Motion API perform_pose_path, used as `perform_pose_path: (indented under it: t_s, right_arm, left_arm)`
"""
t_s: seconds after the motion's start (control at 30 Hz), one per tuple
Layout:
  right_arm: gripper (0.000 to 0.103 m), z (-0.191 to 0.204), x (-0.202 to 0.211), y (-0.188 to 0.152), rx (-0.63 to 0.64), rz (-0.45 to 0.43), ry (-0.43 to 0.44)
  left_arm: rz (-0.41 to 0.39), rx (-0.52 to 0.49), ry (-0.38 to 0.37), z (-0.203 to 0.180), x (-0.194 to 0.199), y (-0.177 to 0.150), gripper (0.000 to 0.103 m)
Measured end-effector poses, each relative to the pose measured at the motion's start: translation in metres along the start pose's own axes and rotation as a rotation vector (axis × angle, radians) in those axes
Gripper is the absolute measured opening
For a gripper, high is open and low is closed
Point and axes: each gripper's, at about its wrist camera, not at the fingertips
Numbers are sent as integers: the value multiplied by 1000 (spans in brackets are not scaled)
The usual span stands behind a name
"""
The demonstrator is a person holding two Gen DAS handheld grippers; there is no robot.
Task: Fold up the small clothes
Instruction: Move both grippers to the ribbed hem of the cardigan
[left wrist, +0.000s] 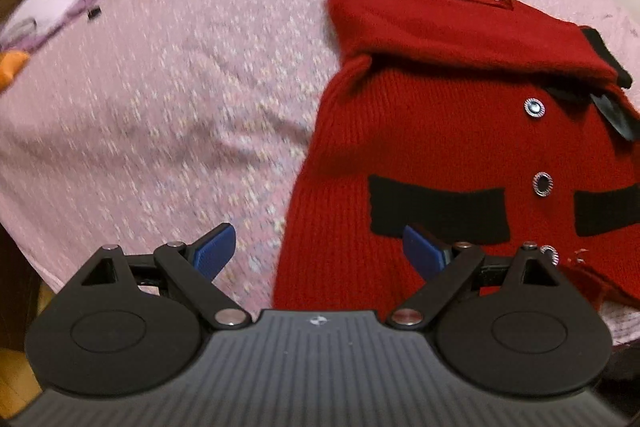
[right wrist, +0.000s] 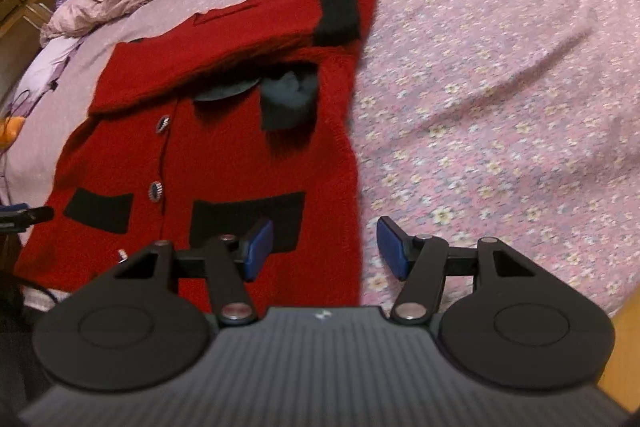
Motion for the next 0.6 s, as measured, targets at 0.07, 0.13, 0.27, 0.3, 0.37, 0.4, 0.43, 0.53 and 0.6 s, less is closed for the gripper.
perform_pose_path:
  t_s: [0.07, 0.13, 0.27, 0.3, 0.37, 0.4, 0.43, 0.53, 0.6]
  right_arm:
    - [60, 3, -3, -2, 8, 22, 35]
    - [60, 6, -7, -4, 16, 36, 47]
    - [62, 8, -10, -7, 16, 45, 66]
    - [62, 8, -11, -8, 12, 50, 75]
    - [62, 8, -13, -9, 8, 54, 91]
    - [62, 8, -14, -9, 6, 54, 95]
    - [62, 8, -15, -10, 4, 54, 100]
    - [61, 9, -16, -11, 7, 55, 108]
    - [61, 10, -17, -12, 14, 58, 113]
  left_arm:
    - [14, 18, -34, 2, -2, -4, 93]
    - [31, 24, -60, 2, -6, -8, 93]
    - [38, 10, -85, -1, -10, -14, 93]
    - [37, 1, -84, -2, -10, -15, 93]
    - [32, -3, -89, -3, -10, -16, 92]
    - [27, -5, -94, -3, -8, -16, 90]
    - [19, -9, -106, -3, -6, -16, 89]
    - [-8, -27, -152, -5, 1, -17, 83]
    - [-15, -41, -175, -7, 3, -17, 81]
Point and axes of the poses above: each gripper's, at about its wrist camera, not at the fingertips, and x roughly against the way its jaws point, z to its left, y to its top, and after that the axes turned 4 degrees about -x, right-handed
